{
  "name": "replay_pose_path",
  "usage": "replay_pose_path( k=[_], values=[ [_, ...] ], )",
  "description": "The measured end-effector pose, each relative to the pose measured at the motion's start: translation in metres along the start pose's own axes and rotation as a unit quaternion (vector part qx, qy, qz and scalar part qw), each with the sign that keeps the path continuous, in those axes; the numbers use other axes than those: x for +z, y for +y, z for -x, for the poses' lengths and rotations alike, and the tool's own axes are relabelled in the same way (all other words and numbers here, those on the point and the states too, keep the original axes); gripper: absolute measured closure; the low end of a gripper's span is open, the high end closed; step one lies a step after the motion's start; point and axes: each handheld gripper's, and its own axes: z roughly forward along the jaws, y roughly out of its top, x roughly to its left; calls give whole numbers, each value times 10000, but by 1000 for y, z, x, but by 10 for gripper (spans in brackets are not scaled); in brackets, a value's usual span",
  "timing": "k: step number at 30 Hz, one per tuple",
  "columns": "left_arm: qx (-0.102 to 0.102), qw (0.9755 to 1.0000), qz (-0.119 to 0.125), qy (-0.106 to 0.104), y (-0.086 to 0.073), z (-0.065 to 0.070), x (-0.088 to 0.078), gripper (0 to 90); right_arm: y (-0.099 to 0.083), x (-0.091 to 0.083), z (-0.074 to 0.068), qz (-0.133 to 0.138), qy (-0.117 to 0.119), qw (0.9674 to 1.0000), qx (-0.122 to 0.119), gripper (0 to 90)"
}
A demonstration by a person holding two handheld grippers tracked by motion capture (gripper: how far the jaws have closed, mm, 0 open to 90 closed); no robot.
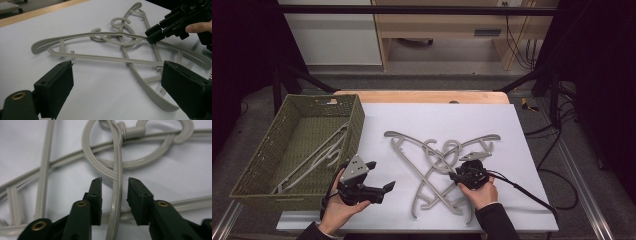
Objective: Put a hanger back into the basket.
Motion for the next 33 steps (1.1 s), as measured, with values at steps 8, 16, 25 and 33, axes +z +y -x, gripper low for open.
replay_pose_path(
  k=[8,16,25,33],
  values=[
    [-29,10000,84,-25,20,10,5,113,2,-37,14,855,179,9959,-235,440],
    [-24,9999,-34,-125,52,27,50,111,-10,-74,35,1544,399,9864,-394,281],
    [-115,9995,-293,-94,62,34,101,111,-18,-88,41,1786,331,9826,-376,146],
    [-214,9976,-651,-25,64,40,147,142,-18,-96,46,1915,165,9809,-311,142]
  ],
)
